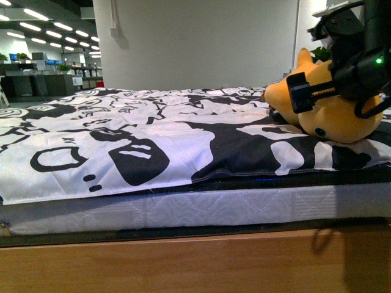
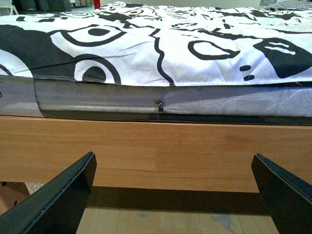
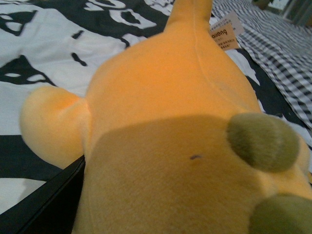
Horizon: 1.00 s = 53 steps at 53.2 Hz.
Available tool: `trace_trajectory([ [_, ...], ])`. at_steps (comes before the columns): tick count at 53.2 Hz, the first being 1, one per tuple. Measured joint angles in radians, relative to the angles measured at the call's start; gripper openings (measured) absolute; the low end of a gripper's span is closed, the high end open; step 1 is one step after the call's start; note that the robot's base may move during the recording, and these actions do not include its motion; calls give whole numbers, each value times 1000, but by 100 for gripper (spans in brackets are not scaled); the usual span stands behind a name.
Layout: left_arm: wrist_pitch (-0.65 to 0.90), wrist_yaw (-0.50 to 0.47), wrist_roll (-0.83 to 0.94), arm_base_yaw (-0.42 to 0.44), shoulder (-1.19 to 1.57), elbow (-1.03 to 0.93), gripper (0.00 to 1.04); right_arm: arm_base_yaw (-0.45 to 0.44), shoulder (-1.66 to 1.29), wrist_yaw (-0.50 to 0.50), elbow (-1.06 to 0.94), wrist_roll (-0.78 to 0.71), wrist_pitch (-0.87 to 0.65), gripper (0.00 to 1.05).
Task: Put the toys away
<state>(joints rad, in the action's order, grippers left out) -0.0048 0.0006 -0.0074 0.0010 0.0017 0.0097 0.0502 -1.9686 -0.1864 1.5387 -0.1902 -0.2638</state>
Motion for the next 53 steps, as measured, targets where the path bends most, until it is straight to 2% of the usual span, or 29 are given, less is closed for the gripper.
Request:
trace_trajectory([
  [7, 0, 0, 0, 0, 0, 0, 99, -53, 31, 95, -75, 104, 35, 104],
  [15, 0, 0, 0, 0, 0, 0, 99, -59, 73, 154, -154, 154, 6, 104],
  [28, 0, 0, 0, 0, 0, 0, 99, -14, 125, 113, -233, 136, -70, 75],
  [36, 0, 0, 0, 0, 0, 0, 99, 30, 177, 100, -287, 95, -148, 51],
  [45, 0, 0, 0, 0, 0, 0, 99, 44, 291, 178, -333, 122, -191, 32],
  [53, 0, 0, 0, 0, 0, 0, 99, 43, 480, 271, -385, 184, -168, 21],
])
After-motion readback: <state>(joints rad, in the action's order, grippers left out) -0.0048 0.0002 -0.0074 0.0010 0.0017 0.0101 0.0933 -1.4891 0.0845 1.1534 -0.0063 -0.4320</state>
